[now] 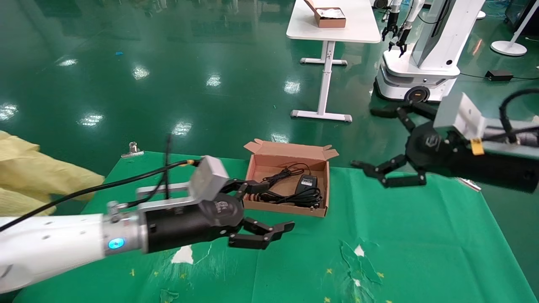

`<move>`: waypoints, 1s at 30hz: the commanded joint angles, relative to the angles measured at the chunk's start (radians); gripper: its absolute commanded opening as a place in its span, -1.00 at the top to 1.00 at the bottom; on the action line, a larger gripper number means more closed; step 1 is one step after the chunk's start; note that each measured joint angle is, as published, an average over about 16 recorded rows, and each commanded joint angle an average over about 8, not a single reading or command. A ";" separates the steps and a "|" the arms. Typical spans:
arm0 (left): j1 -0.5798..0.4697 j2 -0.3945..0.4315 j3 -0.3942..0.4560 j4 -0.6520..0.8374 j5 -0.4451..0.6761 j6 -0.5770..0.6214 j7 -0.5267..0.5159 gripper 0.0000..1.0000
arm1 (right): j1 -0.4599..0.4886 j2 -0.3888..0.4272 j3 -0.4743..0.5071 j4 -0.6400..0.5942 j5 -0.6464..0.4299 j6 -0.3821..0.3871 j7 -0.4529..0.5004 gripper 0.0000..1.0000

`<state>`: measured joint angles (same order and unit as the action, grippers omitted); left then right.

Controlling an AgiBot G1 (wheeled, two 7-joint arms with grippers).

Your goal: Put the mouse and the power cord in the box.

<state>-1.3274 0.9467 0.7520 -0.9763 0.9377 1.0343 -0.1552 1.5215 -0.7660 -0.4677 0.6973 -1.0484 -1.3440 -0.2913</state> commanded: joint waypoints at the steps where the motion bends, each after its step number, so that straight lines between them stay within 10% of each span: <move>1: 0.019 -0.025 -0.036 -0.023 -0.016 0.035 -0.002 -1.00 | -0.032 0.011 0.014 0.042 0.023 -0.011 0.035 -1.00; 30: 0.262 -0.347 -0.493 -0.319 -0.215 0.481 -0.033 -1.00 | -0.468 0.162 0.197 0.614 0.333 -0.159 0.492 -1.00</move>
<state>-1.0711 0.6071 0.2699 -1.2884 0.7269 1.5047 -0.1876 1.0680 -0.6090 -0.2767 1.2922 -0.7250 -1.4984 0.1866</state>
